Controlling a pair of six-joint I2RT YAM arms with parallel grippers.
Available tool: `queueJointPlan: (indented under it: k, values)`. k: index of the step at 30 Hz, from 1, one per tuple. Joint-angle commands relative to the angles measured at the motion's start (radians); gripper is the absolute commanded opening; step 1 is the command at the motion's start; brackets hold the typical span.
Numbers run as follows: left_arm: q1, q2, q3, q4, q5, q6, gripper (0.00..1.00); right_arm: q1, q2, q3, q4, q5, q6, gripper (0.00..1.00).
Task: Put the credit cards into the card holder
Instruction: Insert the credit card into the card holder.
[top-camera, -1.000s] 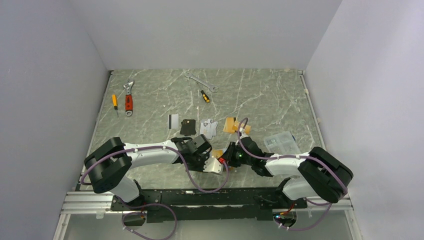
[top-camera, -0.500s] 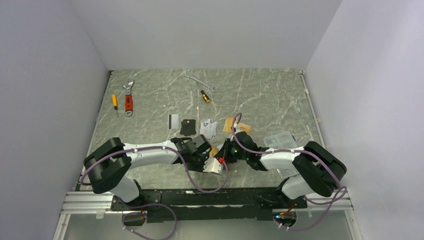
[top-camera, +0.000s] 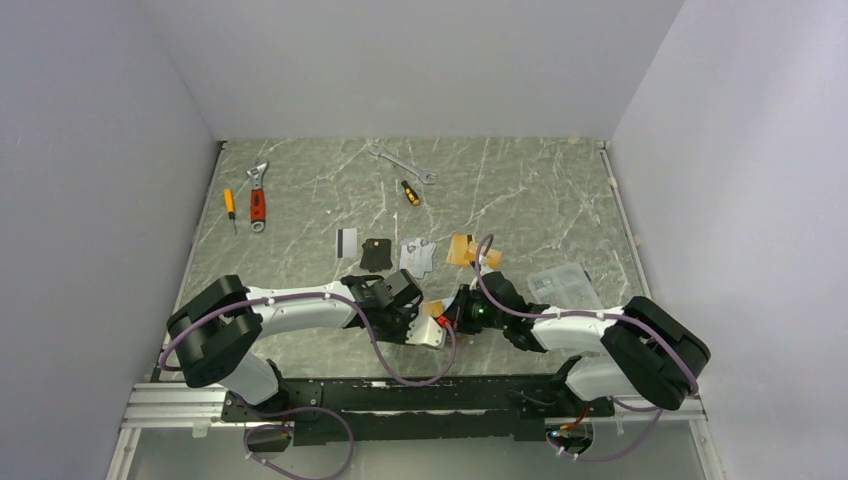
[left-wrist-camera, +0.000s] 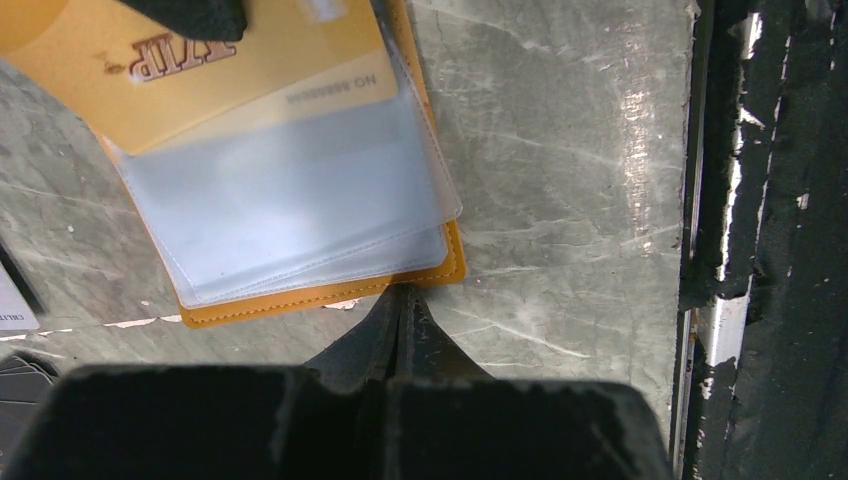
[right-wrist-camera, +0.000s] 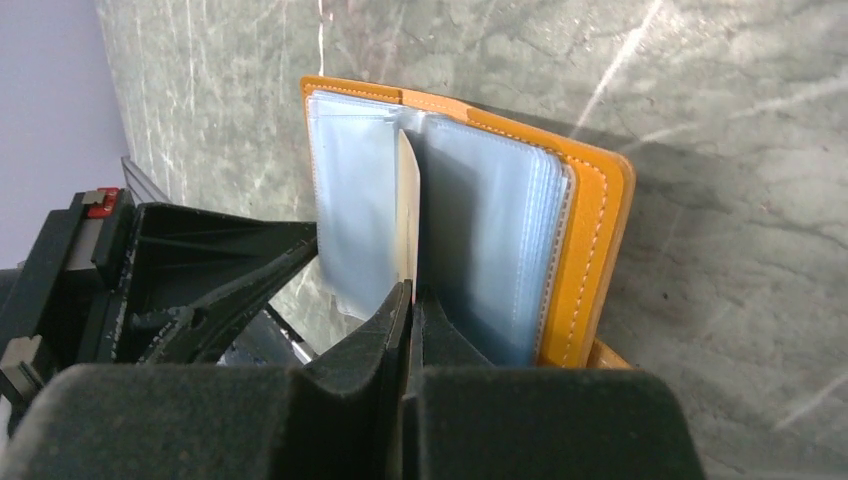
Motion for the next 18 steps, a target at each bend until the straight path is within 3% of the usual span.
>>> queueJointPlan:
  k: [1, 12, 18]
  values:
    - [-0.008, 0.02, -0.017, 0.002, 0.014, -0.007, 0.0, 0.009, -0.004, -0.053, -0.128, 0.019, -0.013, 0.02]
    - [-0.01, 0.018, -0.016, -0.003, 0.012, -0.01, 0.0, 0.009, 0.121, -0.006, -0.049, -0.061, -0.05, 0.01]
    - [-0.01, 0.017, -0.02, -0.001, 0.012, -0.01, 0.0, 0.009, 0.129, 0.013, -0.092, -0.067, -0.079, 0.02]
